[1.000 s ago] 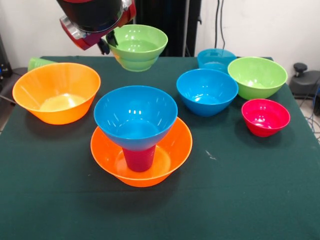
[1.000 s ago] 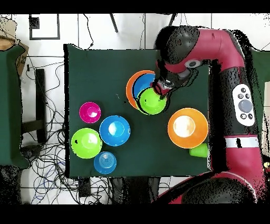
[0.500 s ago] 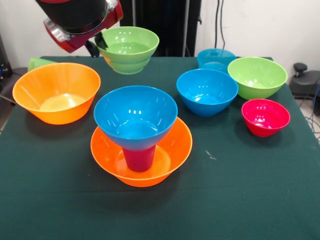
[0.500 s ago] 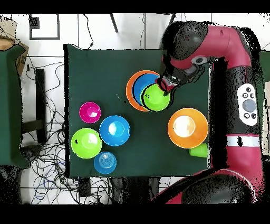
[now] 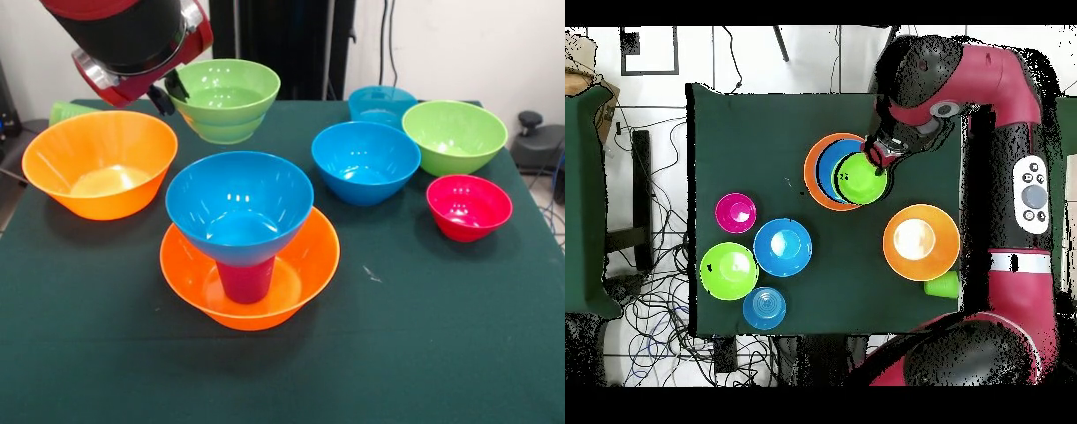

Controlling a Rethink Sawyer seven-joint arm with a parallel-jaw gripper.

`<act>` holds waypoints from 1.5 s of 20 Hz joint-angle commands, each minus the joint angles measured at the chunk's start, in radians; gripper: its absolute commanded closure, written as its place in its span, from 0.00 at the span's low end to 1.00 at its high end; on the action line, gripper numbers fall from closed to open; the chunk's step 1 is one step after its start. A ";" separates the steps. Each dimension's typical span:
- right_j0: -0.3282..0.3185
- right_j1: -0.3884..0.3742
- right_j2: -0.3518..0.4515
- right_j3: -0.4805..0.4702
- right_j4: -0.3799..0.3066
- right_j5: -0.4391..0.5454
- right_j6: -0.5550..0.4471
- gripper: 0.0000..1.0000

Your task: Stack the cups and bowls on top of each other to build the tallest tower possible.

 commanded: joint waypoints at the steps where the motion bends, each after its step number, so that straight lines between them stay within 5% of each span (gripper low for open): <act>1: 0.045 0.026 -0.034 -0.032 -0.071 0.016 -0.292 1.00; 30: 0.043 0.013 -0.032 -0.044 -0.078 -0.005 -0.296 1.00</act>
